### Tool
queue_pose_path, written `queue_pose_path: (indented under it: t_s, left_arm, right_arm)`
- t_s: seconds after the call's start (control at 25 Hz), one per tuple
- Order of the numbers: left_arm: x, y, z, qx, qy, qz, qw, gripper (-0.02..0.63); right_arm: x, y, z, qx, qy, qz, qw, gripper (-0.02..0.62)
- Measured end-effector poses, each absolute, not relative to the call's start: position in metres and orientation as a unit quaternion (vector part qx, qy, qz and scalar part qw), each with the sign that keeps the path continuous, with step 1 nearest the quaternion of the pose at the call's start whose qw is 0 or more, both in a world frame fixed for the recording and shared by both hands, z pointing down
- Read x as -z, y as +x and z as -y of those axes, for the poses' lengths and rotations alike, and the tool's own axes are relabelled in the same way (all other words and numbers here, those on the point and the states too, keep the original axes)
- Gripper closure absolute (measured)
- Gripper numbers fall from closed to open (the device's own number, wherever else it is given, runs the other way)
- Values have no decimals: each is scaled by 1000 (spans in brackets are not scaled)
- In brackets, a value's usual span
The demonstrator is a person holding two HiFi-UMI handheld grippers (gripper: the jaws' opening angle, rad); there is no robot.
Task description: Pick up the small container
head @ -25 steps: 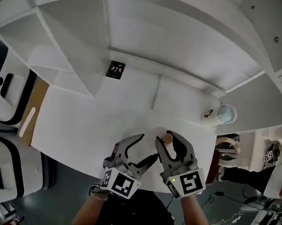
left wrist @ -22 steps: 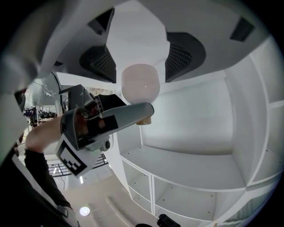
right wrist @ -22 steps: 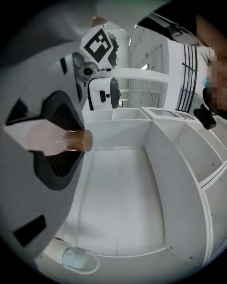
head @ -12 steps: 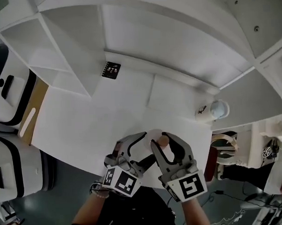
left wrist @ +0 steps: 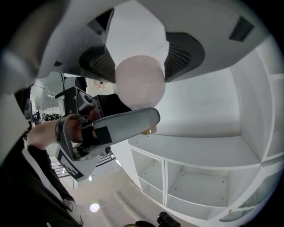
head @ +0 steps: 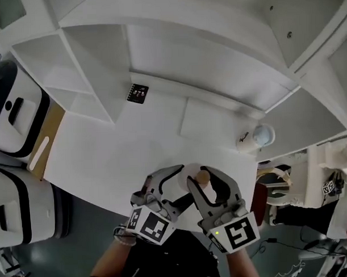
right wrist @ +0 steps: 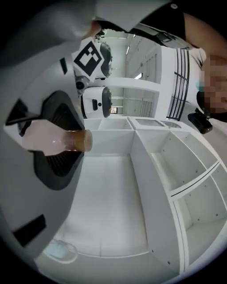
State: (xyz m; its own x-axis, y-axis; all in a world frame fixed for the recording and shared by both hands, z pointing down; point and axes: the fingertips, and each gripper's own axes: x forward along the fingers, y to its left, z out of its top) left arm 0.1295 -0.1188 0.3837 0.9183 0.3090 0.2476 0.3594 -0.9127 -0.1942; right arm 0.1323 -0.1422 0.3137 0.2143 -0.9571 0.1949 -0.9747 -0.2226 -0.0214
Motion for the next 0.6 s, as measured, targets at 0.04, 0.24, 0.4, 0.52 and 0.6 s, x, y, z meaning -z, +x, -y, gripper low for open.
queue_pose_path:
  t_s: [0.04,0.24,0.4,0.52,0.6]
  left_arm:
    - [-379,128,117,105,-972,173,122,267]
    - [-358,122,111,96,-972,169,131,267]
    - [-343,119,107,91,-972,165,138,265]
    - [-335,116,107,87,-972,163,147,267]
    - [-330,116,107,84,-971,161,153,267]
  right_arm:
    - [-309,131,140,-80,777,623,50,448]
    - [-287,124,132,-60,773,630,44,449]
    - [-268,118,129,-42,766,641,32,449]
    - [-262,116,126,-37,766,641,36,449]
    - [-260,115,124,-34,766,641,42,448]
